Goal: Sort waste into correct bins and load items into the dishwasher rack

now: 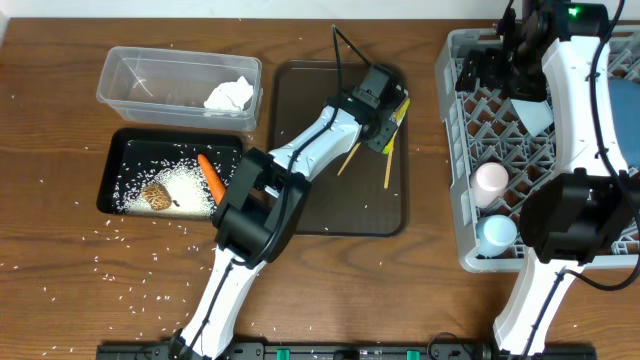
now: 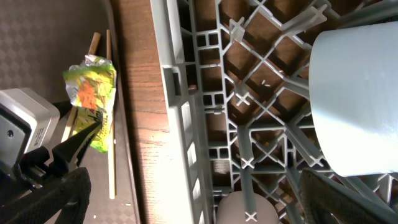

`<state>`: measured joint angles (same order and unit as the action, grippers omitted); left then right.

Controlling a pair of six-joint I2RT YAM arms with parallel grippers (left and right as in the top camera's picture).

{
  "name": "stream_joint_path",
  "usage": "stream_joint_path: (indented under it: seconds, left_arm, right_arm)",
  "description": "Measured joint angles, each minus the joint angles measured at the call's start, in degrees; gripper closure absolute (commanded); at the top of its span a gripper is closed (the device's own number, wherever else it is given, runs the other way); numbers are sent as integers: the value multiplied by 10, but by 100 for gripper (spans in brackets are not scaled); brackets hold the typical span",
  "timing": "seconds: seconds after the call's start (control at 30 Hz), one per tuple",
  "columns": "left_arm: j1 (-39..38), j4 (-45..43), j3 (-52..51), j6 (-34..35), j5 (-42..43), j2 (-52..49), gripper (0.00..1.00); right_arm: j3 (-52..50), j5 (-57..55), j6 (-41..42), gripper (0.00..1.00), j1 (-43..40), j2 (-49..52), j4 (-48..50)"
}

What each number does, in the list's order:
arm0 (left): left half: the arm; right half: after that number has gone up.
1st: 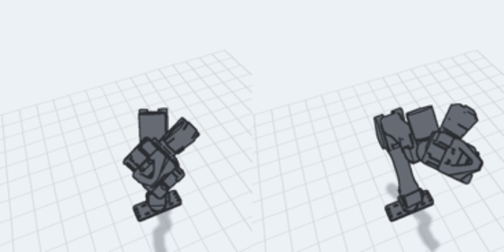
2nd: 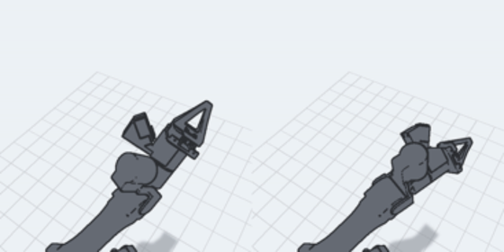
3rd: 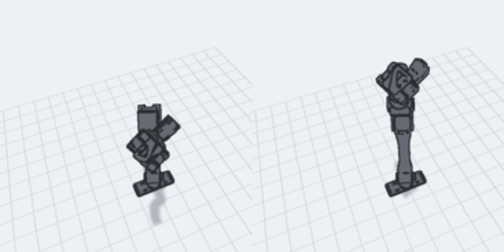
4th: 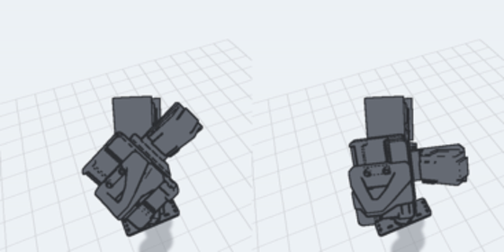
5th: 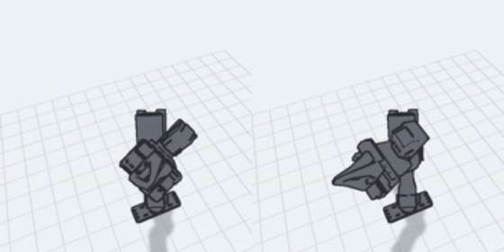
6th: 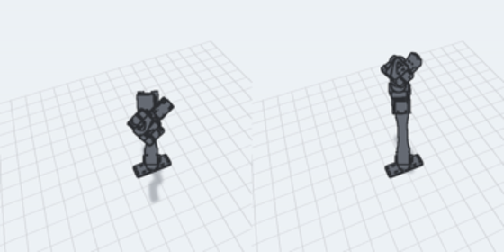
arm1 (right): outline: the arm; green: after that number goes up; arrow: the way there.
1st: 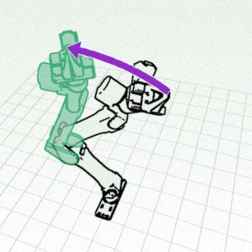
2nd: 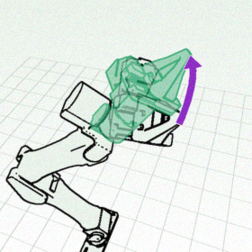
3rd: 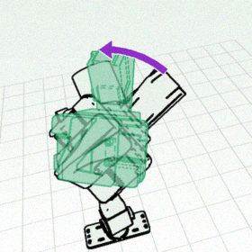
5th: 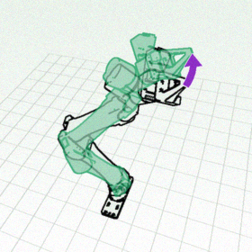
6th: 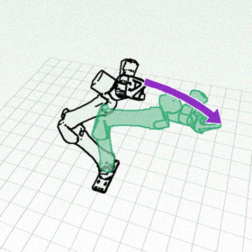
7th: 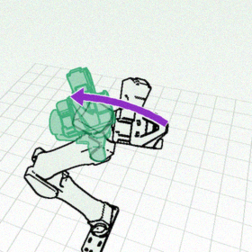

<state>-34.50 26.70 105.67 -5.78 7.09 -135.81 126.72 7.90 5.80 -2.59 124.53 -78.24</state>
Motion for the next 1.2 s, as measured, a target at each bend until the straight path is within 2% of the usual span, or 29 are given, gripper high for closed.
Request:
stream_joint_path:
  seconds: [0.1,0.27,0.5,0.7,1.2]
  left_arm:
    - [-2,0,0,0,0,0,52]
    - [-4,0,0,2,0,0,74]
    - [-5,1,0,1,0,0,89]
    - [-5,3,0,6,0,0,94]
    - [-4,31,-3,9,-1,34,94]
  right_arm:
    - [0,0,0,1,0,0,0]
    - [0,0,0,1,0,0,0]
    - [0,0,0,1,0,0,-2]
    - [0,0,-1,1,0,0,-2]
    - [0,0,-4,1,0,0,-2]
